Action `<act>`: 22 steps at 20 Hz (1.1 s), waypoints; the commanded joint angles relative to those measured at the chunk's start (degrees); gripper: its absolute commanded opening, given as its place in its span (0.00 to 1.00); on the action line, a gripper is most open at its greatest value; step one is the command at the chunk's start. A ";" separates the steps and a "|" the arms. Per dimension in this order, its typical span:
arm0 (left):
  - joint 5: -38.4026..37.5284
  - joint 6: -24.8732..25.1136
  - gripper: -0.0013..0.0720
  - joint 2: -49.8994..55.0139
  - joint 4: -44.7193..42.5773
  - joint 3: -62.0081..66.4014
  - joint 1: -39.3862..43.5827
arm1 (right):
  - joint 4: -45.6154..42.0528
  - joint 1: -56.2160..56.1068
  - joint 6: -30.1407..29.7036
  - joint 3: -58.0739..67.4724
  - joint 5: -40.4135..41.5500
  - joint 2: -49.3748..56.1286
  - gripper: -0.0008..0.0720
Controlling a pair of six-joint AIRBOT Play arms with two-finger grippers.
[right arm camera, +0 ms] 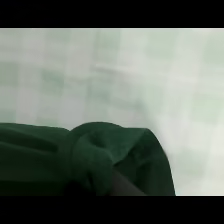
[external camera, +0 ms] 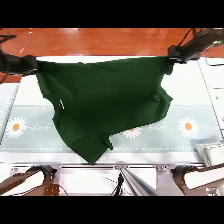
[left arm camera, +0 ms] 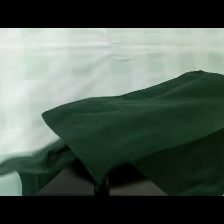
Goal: Fold the shirts.
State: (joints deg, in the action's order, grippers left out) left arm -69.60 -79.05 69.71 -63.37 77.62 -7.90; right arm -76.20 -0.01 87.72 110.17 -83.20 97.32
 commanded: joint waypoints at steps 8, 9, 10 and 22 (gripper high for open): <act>4.48 0.31 0.07 20.98 7.39 -0.72 2.93 | -0.68 -0.46 2.80 0.17 5.99 13.35 0.06; 4.15 0.00 0.21 20.79 7.74 -0.28 2.43 | -0.68 -0.24 1.49 0.57 5.46 12.70 0.13; 2.36 -0.35 0.34 20.65 7.74 1.33 1.62 | -0.70 -0.02 0.02 1.01 4.85 11.72 0.17; -20.96 -3.54 0.80 0.04 2.49 -6.49 -9.86 | -1.88 22.18 -6.60 -0.55 -12.52 -7.39 0.82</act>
State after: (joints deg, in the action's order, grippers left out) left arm -90.37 -81.93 76.86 -60.90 80.90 -16.69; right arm -81.95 14.85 81.58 111.31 -90.13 92.42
